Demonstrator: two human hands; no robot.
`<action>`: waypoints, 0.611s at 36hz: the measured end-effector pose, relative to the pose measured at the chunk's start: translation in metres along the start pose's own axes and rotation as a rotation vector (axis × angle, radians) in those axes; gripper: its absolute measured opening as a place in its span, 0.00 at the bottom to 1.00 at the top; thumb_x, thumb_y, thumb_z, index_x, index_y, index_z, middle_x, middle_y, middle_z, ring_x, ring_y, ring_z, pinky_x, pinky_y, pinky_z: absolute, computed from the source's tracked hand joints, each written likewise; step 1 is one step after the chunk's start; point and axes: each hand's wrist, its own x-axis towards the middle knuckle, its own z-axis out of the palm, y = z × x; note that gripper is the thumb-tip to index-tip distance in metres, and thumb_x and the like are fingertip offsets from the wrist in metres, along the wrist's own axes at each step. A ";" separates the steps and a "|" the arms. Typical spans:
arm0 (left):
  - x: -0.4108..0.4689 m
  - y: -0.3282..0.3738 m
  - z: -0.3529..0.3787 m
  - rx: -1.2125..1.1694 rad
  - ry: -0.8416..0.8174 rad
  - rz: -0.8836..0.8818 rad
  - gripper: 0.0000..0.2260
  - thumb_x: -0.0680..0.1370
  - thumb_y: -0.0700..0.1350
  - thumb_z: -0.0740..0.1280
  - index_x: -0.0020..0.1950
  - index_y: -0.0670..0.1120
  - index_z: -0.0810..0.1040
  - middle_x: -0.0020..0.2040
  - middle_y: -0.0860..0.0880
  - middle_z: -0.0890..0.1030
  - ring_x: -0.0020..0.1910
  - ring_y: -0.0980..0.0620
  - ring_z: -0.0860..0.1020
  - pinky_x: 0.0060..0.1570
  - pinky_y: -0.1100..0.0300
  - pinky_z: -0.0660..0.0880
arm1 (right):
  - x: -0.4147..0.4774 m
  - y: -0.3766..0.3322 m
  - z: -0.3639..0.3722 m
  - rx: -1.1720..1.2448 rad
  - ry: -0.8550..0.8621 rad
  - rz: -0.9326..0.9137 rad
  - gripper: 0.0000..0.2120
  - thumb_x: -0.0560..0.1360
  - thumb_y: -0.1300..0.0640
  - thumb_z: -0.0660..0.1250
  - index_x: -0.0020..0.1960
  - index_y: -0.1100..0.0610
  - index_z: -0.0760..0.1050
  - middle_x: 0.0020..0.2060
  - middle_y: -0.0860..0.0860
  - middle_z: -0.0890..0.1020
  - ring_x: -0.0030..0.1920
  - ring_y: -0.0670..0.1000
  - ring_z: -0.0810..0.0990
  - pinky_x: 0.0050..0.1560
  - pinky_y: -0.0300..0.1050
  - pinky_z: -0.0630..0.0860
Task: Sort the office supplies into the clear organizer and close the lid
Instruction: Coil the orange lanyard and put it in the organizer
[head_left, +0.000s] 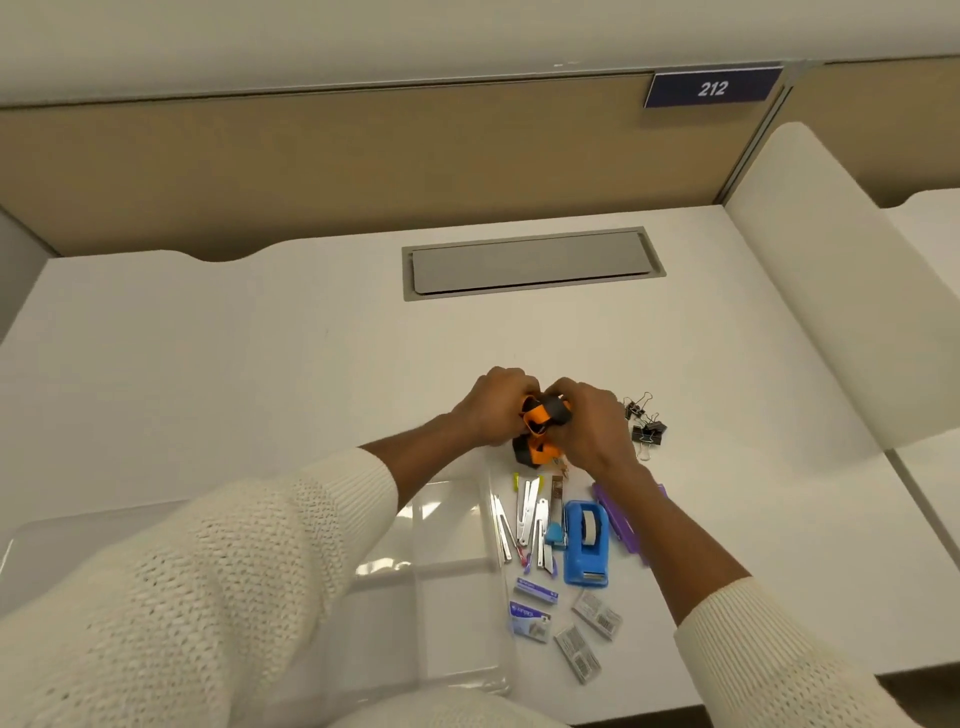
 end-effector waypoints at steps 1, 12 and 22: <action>-0.003 0.002 -0.009 -0.010 0.013 0.009 0.08 0.75 0.41 0.74 0.53 0.42 0.84 0.48 0.43 0.83 0.47 0.46 0.78 0.46 0.54 0.74 | 0.000 -0.004 -0.004 0.010 0.025 -0.015 0.16 0.68 0.58 0.77 0.55 0.53 0.81 0.43 0.53 0.86 0.41 0.57 0.82 0.41 0.50 0.79; -0.093 0.010 -0.106 -0.017 0.139 -0.090 0.12 0.72 0.41 0.78 0.54 0.48 0.85 0.47 0.49 0.85 0.46 0.49 0.81 0.47 0.53 0.81 | -0.042 -0.096 -0.041 0.209 0.122 -0.115 0.16 0.68 0.58 0.78 0.54 0.49 0.82 0.42 0.47 0.86 0.39 0.49 0.81 0.38 0.37 0.75; -0.154 -0.024 -0.074 -0.187 0.165 -0.348 0.14 0.71 0.37 0.77 0.55 0.47 0.85 0.49 0.47 0.86 0.47 0.47 0.84 0.50 0.49 0.84 | -0.073 -0.126 0.020 0.430 -0.060 0.132 0.14 0.68 0.55 0.79 0.52 0.51 0.83 0.44 0.46 0.85 0.44 0.47 0.83 0.48 0.48 0.83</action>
